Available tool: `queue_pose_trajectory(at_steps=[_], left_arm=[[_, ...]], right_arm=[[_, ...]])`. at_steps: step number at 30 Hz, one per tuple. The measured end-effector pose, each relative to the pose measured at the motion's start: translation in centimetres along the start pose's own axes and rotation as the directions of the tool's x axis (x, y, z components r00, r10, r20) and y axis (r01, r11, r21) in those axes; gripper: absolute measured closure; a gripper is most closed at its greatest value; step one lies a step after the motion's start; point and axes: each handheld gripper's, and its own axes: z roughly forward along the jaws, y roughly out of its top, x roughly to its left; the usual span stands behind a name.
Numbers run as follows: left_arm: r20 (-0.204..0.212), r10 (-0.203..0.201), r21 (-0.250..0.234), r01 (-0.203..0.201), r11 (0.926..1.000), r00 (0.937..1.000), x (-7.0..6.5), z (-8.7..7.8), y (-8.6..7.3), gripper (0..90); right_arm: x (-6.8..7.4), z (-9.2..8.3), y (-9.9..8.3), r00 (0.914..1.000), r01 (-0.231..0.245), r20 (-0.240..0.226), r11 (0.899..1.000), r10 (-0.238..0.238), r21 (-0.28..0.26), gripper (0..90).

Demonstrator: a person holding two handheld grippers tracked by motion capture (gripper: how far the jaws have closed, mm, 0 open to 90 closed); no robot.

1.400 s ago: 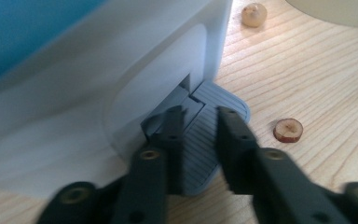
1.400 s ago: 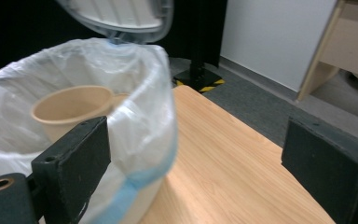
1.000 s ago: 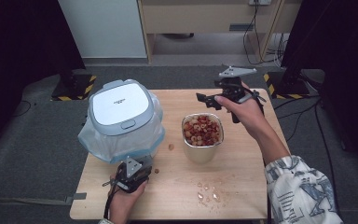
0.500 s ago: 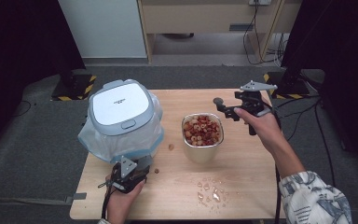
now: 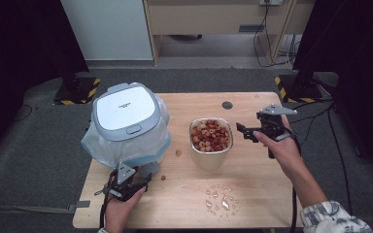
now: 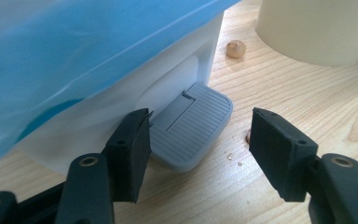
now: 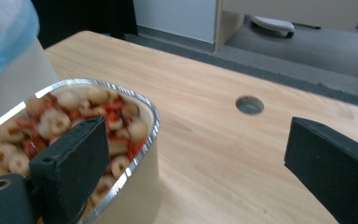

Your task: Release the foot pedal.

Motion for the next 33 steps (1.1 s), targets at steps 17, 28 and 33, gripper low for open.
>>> queue_pose_trajectory(at_steps=[17,28,33], left_arm=[[0.002,-0.024,0.000,0.024,0.9997,0.9997,0.8,-0.8,-0.5,33.2],[-0.003,-0.027,0.004,0.027,0.9996,0.9996,1.1,-0.7,-0.5,32.1],[-0.004,-0.030,0.005,0.030,0.9995,0.9995,1.1,-0.6,-0.5,32.0]], right_arm=[[-2.7,1.3,-11.1,0.9776,-0.154,0.174,0.967,0.119,0.204,6.7],[-2.8,3.2,-13.5,0.9695,-0.159,0.225,0.948,0.098,0.276,5.1],[-2.1,3.7,-13.7,0.9745,-0.110,0.219,0.954,0.049,0.278,1.3]])
